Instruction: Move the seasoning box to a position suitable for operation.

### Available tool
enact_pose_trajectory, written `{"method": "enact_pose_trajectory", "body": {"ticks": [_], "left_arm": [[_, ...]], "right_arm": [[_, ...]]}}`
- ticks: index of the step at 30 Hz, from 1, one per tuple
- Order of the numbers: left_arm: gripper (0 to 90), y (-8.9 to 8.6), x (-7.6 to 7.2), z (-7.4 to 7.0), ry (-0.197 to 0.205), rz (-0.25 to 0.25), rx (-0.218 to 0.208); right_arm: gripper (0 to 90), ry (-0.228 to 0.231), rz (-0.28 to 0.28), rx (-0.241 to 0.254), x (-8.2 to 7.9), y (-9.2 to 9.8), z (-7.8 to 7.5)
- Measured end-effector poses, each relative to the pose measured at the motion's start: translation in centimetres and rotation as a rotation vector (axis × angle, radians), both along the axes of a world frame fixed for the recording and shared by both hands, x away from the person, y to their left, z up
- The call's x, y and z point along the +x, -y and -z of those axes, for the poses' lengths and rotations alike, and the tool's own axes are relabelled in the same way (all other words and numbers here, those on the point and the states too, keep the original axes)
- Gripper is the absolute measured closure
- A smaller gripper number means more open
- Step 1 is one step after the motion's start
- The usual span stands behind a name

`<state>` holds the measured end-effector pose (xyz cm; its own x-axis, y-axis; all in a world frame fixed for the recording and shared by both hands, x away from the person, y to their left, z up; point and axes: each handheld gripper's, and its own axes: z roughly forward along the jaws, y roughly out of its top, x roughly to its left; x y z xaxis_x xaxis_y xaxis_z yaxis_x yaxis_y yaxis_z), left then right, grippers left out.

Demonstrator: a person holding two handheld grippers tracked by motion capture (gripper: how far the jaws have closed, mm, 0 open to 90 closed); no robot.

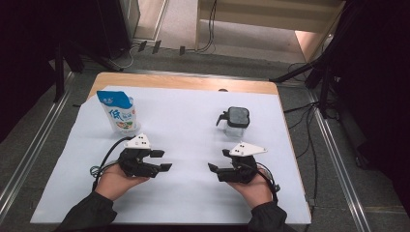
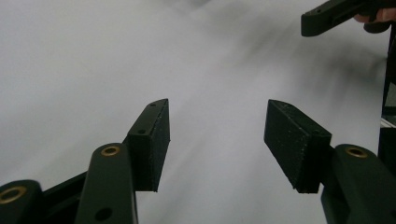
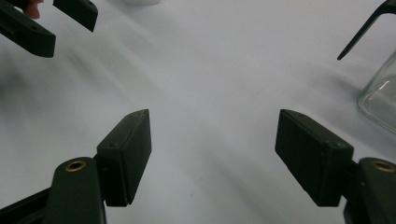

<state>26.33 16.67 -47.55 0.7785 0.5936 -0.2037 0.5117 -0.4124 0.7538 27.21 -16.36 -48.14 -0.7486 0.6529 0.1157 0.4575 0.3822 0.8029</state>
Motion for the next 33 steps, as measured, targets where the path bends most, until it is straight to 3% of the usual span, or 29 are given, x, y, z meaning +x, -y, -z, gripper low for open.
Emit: {"method": "enact_pose_trajectory", "body": {"ticks": [2,4,11,14,17,22,25,31,33], "left_arm": [[40.4,-0.1,0.0,0.0,-0.004,-0.005,0.005],[40.6,-0.5,-0.1,-0.1,-0.011,-0.012,-0.029],[33.6,-0.6,-0.1,0.0,0.002,0.014,-0.025],[33.9,-0.8,0.2,0.1,-0.054,0.016,-0.049],[34.2,-0.9,0.2,0.0,-0.045,0.015,-0.042],[32.5,-1.0,0.0,-0.2,-0.032,0.033,-0.029],[30.5,-1.0,0.0,-0.2,-0.024,0.027,-0.019],[28.3,-0.9,-0.1,-0.7,-0.004,0.04,-0.015],[28.3,-1.0,0.0,-0.8,-0.021,0.033,-0.008]], "right_arm": [[28.8,-0.003,0.008,0.002,0.0,-0.1,0.0],[30.3,-0.033,0.013,0.02,0.2,0.1,0.0],[33.1,-0.013,0.043,0.017,0.1,0.6,-0.3],[35.1,-0.008,0.07,0.024,0.1,0.9,-0.5],[35.1,-0.002,0.084,0.035,0.1,1.1,-0.7],[30.3,-0.002,0.114,0.041,0.1,1.5,-0.6],[27.2,-0.002,0.146,0.013,0.0,1.7,-0.4],[20.1,-0.005,0.211,0.043,-0.1,2.3,-0.3],[18.8,-0.004,0.227,0.048,0.0,2.4,-0.3]]}}
